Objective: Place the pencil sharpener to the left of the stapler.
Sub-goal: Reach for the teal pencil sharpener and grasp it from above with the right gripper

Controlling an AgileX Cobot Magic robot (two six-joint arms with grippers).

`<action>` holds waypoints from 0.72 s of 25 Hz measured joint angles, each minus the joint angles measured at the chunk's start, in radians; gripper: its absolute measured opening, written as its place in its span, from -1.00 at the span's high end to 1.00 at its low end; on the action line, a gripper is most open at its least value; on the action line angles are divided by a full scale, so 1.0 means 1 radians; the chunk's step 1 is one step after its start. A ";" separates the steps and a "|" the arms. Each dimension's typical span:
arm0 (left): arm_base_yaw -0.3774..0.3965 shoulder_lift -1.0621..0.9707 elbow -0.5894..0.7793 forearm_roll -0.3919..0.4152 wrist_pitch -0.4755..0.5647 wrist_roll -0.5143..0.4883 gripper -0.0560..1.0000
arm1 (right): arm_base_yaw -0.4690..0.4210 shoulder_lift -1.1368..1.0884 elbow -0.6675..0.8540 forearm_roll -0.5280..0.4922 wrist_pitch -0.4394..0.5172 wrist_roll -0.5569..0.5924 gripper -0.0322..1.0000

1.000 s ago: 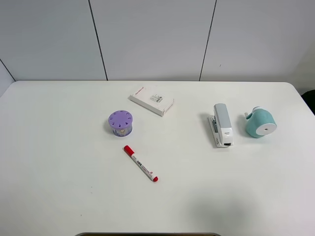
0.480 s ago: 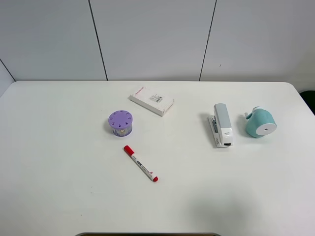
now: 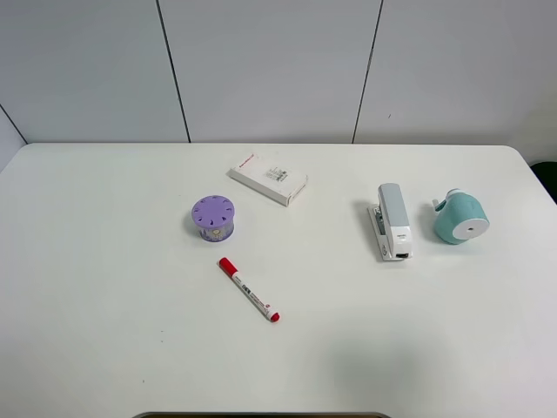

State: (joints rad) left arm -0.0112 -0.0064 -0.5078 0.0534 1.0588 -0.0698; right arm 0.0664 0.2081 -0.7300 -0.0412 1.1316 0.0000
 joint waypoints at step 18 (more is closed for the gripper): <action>0.000 0.000 0.000 0.000 0.000 0.000 -0.91 | 0.000 0.600 -0.282 -0.079 0.022 0.066 -0.98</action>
State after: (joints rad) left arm -0.0112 -0.0064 -0.5078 0.0534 1.0588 -0.0698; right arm 0.0664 0.8078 -1.0117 -0.1202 1.1535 0.0659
